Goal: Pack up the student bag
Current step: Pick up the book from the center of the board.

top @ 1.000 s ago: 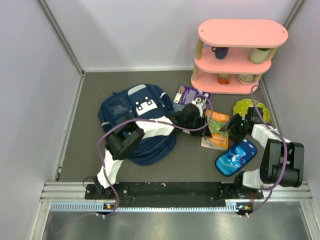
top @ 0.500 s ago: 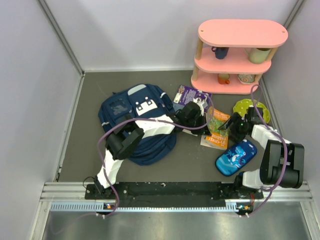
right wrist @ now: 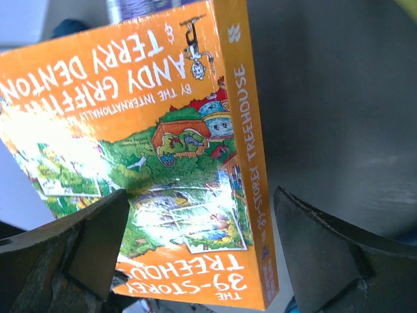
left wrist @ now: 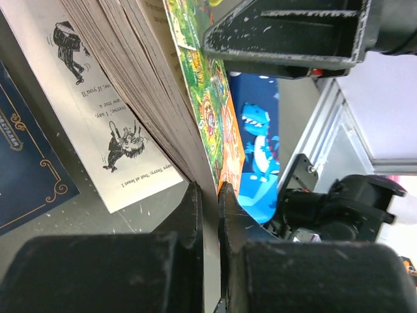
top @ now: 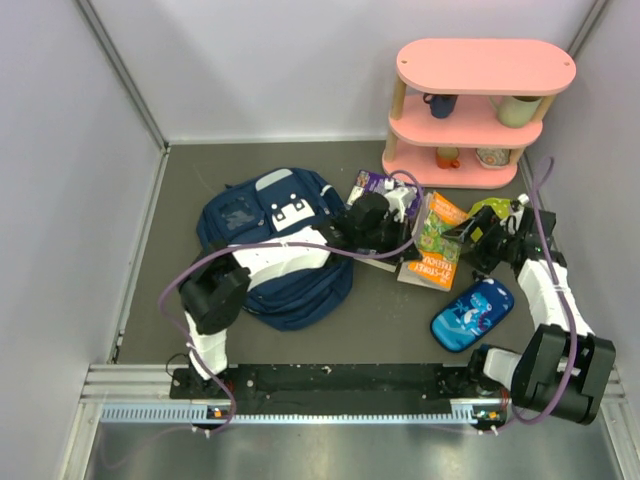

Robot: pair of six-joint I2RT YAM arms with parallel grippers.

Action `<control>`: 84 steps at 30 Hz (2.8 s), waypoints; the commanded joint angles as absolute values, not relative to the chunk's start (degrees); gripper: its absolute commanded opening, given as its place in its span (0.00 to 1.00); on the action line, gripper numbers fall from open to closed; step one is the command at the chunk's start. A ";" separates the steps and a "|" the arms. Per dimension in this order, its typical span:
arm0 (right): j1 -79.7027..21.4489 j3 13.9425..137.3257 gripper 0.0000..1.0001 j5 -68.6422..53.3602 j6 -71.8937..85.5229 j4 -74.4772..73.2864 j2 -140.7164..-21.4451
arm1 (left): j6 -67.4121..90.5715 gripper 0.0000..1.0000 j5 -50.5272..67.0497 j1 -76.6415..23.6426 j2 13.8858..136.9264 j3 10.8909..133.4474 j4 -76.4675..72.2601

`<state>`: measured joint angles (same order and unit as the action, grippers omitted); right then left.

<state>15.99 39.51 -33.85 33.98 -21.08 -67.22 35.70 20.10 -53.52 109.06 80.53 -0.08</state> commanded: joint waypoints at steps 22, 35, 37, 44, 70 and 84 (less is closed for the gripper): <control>9.32 35.86 0.91 -55.12 43.86 0.44 -59.68 | 37.62 0.00 37.09 -49.66 91.85 66.10 -33.31; 9.05 33.67 0.92 -54.49 46.13 3.24 -62.23 | 37.79 0.00 36.74 -48.87 88.33 62.76 -35.85; 9.14 32.70 0.92 -55.28 47.11 5.87 -62.31 | 38.84 0.00 37.00 -48.78 88.33 62.32 -37.43; 8.88 31.47 0.92 -55.90 48.43 8.00 -63.89 | 41.39 0.00 38.06 -48.52 89.12 60.91 -43.68; 2.55 23.73 0.81 -47.90 52.65 26.28 -86.92 | 51.95 0.00 24.89 -46.76 99.93 48.52 -35.18; 2.55 22.50 0.85 -47.81 51.77 27.68 -89.91 | 45.45 0.61 16.26 -46.76 101.51 52.56 -9.23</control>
